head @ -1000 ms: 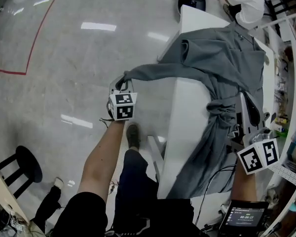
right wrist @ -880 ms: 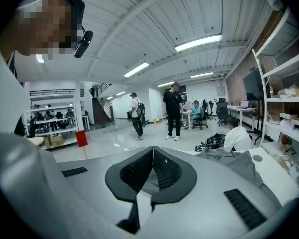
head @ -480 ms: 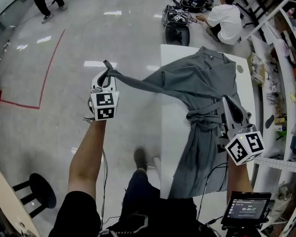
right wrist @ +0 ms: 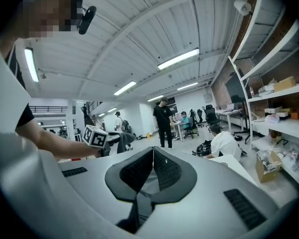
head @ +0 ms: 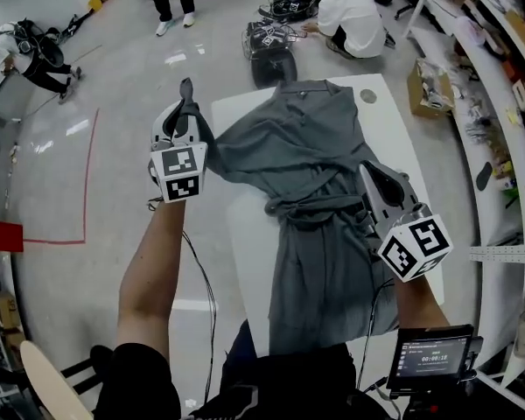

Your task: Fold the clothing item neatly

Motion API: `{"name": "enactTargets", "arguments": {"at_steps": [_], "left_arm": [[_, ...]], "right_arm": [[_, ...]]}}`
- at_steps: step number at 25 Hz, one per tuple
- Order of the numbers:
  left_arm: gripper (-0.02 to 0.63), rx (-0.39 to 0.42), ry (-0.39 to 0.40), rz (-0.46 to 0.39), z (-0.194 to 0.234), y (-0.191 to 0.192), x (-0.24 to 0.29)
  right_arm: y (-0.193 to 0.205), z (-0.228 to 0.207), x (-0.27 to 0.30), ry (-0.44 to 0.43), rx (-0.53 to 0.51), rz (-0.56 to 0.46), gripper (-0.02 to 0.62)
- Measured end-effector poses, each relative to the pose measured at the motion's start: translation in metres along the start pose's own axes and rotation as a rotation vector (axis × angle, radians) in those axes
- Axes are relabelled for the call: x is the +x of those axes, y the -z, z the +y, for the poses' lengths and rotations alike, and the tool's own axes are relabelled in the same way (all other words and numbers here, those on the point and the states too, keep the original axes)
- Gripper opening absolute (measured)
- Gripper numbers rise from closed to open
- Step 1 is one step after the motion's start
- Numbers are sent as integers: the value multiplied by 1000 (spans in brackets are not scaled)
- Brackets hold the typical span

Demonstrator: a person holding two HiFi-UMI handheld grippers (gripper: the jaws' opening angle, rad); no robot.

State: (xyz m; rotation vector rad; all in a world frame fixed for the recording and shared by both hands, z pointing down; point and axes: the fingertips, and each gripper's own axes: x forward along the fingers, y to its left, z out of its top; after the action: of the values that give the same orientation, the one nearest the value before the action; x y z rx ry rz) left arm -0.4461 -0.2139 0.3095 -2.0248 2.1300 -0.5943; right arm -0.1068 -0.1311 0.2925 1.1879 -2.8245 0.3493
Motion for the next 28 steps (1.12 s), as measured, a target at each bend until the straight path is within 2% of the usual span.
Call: {"name": "enactTargets", "arguments": {"at_steps": [4, 7, 10, 14, 18, 21, 23, 25, 28], "left_arm": [[15, 124, 96, -54, -96, -63, 37], [15, 181, 193, -73, -173, -90, 58], [15, 248, 272, -24, -255, -85, 83], [15, 318, 318, 63, -336, -48, 111], [15, 422, 346, 159, -391, -5, 119], [15, 456, 376, 225, -413, 17, 115], [45, 431, 397, 265, -423, 27, 110], [178, 388, 419, 266, -431, 27, 105], [199, 332, 423, 237, -436, 17, 102]], "right_arm": [[0, -57, -28, 20, 23, -26, 8], [4, -91, -48, 43, 54, -47, 8], [17, -124, -65, 67, 83, -48, 8], [47, -165, -85, 111, 125, -32, 8], [66, -198, -99, 136, 156, -36, 8], [72, -203, -104, 147, 174, -38, 8], [74, -203, -106, 146, 181, -39, 8], [75, -202, -107, 141, 184, -40, 9], [74, -201, -108, 141, 184, -46, 8]]}}
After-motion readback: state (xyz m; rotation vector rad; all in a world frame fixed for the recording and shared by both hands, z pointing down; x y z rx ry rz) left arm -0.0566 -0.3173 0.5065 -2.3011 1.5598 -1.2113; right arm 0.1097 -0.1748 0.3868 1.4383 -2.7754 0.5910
